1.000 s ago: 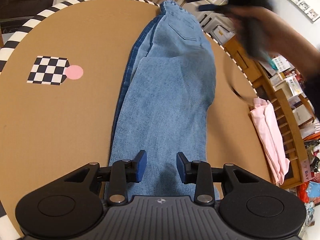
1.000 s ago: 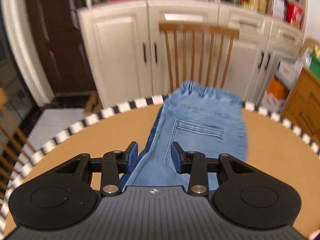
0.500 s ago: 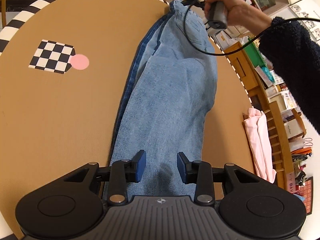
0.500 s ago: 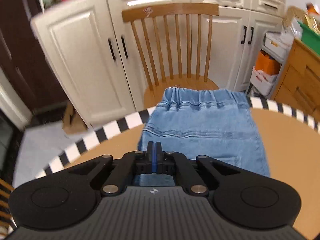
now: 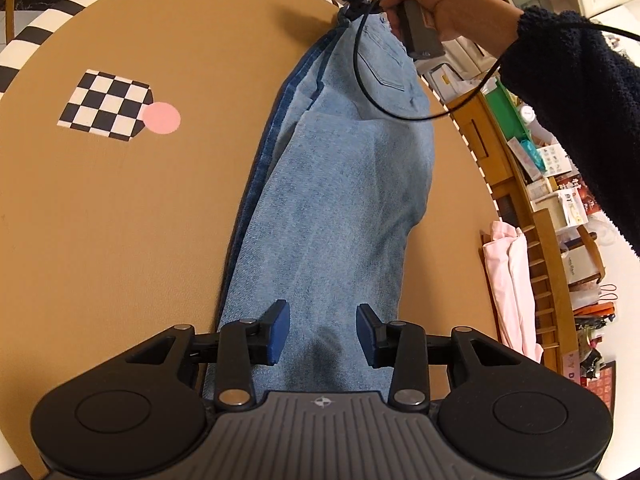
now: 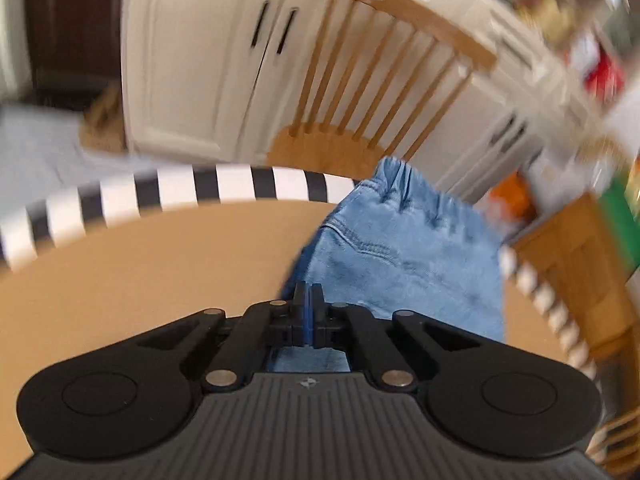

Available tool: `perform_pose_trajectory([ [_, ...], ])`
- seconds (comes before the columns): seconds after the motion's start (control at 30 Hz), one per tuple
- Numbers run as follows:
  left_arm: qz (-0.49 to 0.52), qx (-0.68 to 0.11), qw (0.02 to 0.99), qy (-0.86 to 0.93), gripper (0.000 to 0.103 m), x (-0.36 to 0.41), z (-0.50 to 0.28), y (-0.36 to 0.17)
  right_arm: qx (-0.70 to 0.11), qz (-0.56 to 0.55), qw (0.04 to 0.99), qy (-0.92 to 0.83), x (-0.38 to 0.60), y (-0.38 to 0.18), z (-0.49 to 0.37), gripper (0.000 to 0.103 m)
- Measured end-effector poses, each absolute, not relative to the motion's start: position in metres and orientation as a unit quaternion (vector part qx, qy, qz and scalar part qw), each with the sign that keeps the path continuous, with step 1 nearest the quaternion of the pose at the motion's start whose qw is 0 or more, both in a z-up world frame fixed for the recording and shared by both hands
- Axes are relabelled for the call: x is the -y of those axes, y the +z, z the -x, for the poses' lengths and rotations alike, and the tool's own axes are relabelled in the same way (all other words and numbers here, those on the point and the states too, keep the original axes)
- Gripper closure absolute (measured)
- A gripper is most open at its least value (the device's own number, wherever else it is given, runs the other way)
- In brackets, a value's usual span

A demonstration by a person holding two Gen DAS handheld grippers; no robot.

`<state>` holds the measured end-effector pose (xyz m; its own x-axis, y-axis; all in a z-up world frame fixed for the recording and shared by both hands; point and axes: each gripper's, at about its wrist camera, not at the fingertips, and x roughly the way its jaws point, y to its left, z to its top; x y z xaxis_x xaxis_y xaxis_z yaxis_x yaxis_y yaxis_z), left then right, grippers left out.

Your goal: Fold clothes

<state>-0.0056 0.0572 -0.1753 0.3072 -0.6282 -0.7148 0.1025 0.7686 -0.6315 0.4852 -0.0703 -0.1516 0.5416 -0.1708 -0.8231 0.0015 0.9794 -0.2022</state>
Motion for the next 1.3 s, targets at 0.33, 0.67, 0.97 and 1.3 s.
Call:
perform_pose_trajectory([
  [0.33,0.260,-0.538,0.766,-0.238,0.061,-0.061,0.006,-0.179,-0.498,0.135,0.856,-0.034,0.060,-0.152,-0.486,0.079],
  [0.67,0.270,-0.537,0.762,-0.240,0.061,-0.064,0.006,-0.182,-0.467,-0.010,0.883,-0.036,0.091,-0.133,-0.493,0.093],
  [0.97,0.267,-0.541,0.760,-0.242,0.061,-0.063,0.005,-0.183,-0.449,-0.088,0.887,-0.060,0.108,-0.133,-0.501,0.089],
  [1.3,0.281,-0.546,0.751,-0.242,0.057,-0.066,0.000,-0.184,-0.394,-0.168,0.903,-0.022,0.132,-0.118,-0.466,0.044],
])
